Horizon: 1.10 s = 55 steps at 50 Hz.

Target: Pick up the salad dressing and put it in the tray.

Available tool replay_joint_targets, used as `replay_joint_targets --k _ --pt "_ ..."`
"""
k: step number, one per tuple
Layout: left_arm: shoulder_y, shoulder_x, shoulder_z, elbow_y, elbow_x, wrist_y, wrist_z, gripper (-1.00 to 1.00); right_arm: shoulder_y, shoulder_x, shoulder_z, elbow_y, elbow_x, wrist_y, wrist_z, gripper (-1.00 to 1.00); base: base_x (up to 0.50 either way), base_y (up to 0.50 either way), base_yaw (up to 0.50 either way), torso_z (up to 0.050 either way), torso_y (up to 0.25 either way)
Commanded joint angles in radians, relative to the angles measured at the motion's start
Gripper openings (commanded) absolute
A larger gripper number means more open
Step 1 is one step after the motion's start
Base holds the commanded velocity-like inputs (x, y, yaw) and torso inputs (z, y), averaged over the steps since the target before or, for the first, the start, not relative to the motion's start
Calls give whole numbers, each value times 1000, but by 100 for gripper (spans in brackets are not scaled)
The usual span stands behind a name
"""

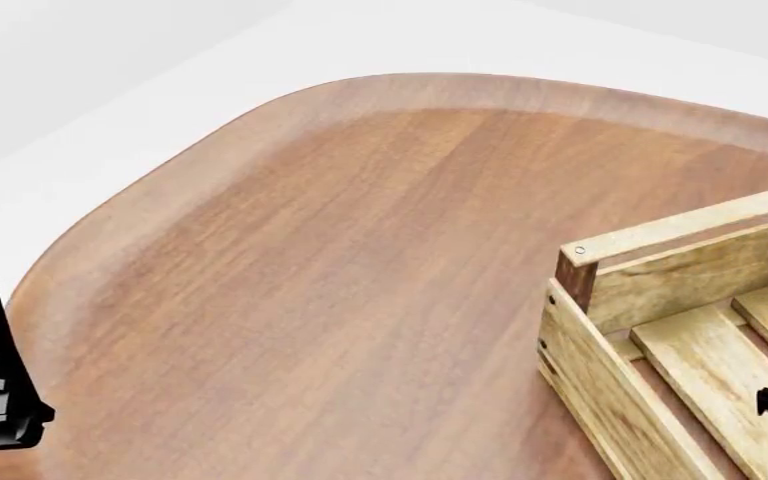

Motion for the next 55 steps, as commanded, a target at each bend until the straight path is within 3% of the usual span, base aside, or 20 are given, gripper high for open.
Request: replay_joint_targets --k 1,55 --pt "1 -3 3 4 0 0 -3 100 -9 -3 -2 -1 -27 7 7 -100 0 0 0 0 0" --pt "-5 -15 15 12 0 -3 -15 100 -92 -13 52 0 -27 2 18 -100 0 0 0 0 1"
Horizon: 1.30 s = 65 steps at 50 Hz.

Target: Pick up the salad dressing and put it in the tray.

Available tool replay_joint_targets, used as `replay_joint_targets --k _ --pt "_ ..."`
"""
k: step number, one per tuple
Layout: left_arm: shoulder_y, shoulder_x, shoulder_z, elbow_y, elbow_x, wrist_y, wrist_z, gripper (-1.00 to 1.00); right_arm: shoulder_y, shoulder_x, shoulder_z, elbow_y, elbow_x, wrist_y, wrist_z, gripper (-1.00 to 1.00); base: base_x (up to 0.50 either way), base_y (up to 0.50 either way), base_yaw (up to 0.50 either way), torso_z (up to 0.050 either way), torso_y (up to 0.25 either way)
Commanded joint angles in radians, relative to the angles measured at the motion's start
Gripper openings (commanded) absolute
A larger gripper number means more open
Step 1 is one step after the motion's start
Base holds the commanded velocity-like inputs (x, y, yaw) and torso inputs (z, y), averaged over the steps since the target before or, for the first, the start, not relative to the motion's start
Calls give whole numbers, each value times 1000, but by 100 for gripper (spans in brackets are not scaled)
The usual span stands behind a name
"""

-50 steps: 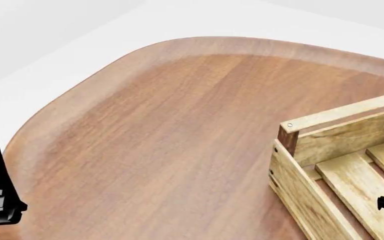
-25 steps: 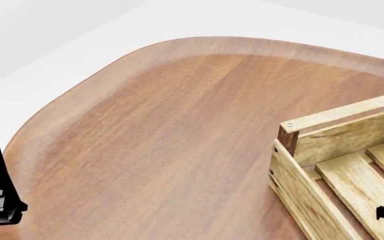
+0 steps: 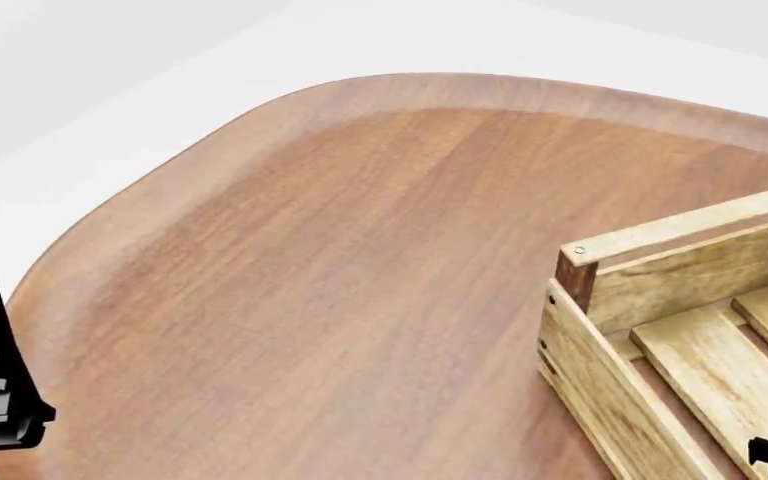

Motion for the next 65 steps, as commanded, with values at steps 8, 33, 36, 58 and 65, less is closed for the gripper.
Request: replay_joint_targets --k 8,33,36,58,65 --pt "1 -2 3 -6 -1 6 -1 100 -10 1 4 0 -29 8 13 -100 0 0 0 0 1" --pt "3 -7 7 -2 -2 10 -7 100 -20 1 13 0 -30 11 20 100 0 0 0 0 0" --pt "3 -7 7 -2 -2 10 -8 100 -21 2 14 0 -30 10 21 100 0 0 0 0 0" --pt "-1 -11 14 2 -2 7 -12 100 -16 13 26 0 -26 3 4 100 0 0 0 0 0" --pt "-2 -12 18 4 -1 6 -13 100 -17 32 29 0 -30 6 34 100 0 0 0 0 0"
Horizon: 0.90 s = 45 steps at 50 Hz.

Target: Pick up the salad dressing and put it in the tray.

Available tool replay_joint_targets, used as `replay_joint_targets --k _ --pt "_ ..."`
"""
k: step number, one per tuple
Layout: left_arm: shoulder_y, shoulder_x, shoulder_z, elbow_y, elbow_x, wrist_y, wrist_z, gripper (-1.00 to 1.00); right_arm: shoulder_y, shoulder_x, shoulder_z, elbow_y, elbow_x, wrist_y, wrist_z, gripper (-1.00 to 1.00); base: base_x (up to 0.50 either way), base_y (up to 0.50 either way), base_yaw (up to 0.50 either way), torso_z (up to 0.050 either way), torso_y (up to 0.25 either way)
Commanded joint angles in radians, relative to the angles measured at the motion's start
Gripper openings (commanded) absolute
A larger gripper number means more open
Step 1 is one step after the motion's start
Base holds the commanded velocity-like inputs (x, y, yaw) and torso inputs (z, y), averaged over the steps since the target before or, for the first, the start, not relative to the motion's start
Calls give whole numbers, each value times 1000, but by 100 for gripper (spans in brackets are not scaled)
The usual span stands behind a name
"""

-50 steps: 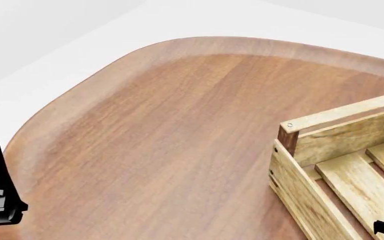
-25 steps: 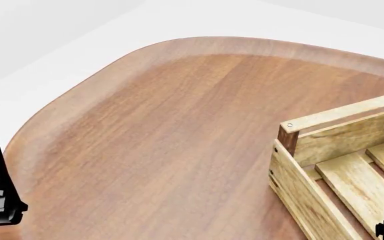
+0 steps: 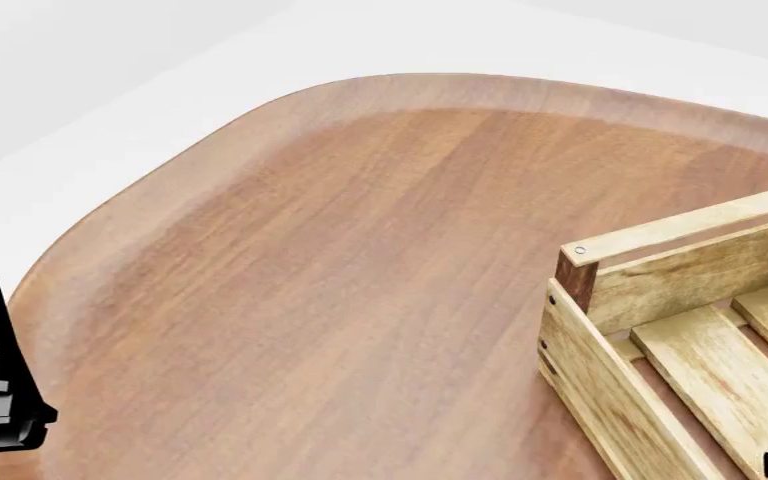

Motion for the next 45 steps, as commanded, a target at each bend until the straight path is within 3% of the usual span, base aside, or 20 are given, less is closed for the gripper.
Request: replay_joint_targets --k 1,16,18,22,31,45 --pt "-2 -2 5 2 1 -2 -2 100 -3 19 6 2 -1 -5 19 100 0 0 0 0 0" --pt "-2 -10 2 20 -5 -9 -8 100 18 40 2 -32 9 -68 -44 100 0 0 0 0 0" --pt "-1 -10 5 18 -2 -6 -7 100 -136 50 38 -329 66 111 -75 100 0 0 0 0 0" --pt "-1 -11 6 20 -2 -7 -9 100 -294 77 76 -812 144 334 -109 100 0 0 0 0 0" --pt "2 -16 4 35 -8 -10 -11 100 -453 119 127 -1222 205 493 -98 100 0 0 0 0 0" --pt "10 -23 -7 59 -17 -7 -19 100 -657 149 239 -1710 192 521 1 100 0 0 0 0 0"
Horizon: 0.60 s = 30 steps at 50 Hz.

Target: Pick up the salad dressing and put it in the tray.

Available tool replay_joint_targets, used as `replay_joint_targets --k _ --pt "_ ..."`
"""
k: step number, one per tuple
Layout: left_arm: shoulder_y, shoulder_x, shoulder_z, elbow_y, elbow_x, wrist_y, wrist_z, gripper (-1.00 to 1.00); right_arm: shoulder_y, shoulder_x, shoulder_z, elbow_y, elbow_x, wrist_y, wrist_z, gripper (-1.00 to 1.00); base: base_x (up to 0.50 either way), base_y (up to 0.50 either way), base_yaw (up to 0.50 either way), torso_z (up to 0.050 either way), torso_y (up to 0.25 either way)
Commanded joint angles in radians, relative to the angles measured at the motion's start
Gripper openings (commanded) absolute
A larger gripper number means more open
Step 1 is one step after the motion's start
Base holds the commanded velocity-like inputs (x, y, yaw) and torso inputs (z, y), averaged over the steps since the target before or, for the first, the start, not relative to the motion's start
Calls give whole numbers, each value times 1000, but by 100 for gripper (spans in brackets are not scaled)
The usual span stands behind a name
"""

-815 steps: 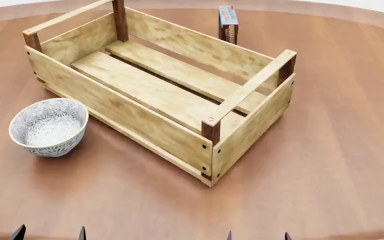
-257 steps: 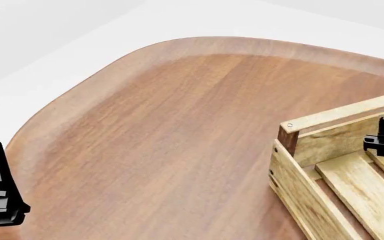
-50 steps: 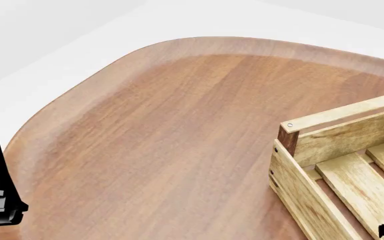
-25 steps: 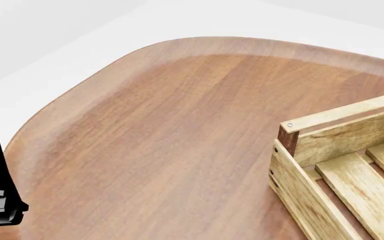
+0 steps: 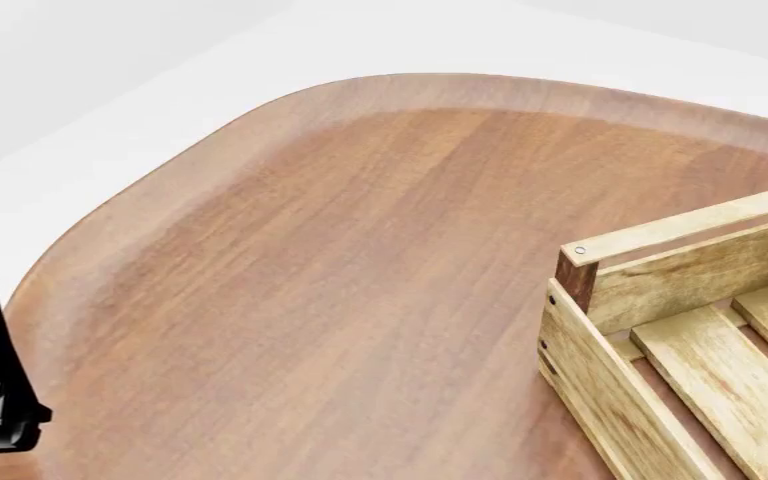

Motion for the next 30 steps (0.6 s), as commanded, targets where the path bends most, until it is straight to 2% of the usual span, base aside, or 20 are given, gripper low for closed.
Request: replay_joint_targets --k 1,16,19,21,23,30 --pt "6 -4 -13 20 -5 8 -9 100 -184 15 93 -456 18 53 57 100 0 0 0 0 0" --pt "81 16 -158 129 50 216 -75 100 -352 -69 197 -764 13 -175 98 100 0 0 0 0 0" --pt "101 20 -194 176 48 257 -88 100 -377 -88 229 -810 71 -202 96 100 0 0 0 0 0" --pt "105 24 -206 188 48 268 -96 100 -384 -96 236 -820 63 -222 100 100 0 0 0 0 0" --pt "115 44 -224 201 128 314 -117 100 -392 -109 249 -834 70 -246 108 100 0 0 0 0 0" --pt "130 64 -272 233 106 370 -144 100 -436 -160 287 -865 59 -424 105 100 0 0 0 0 0"
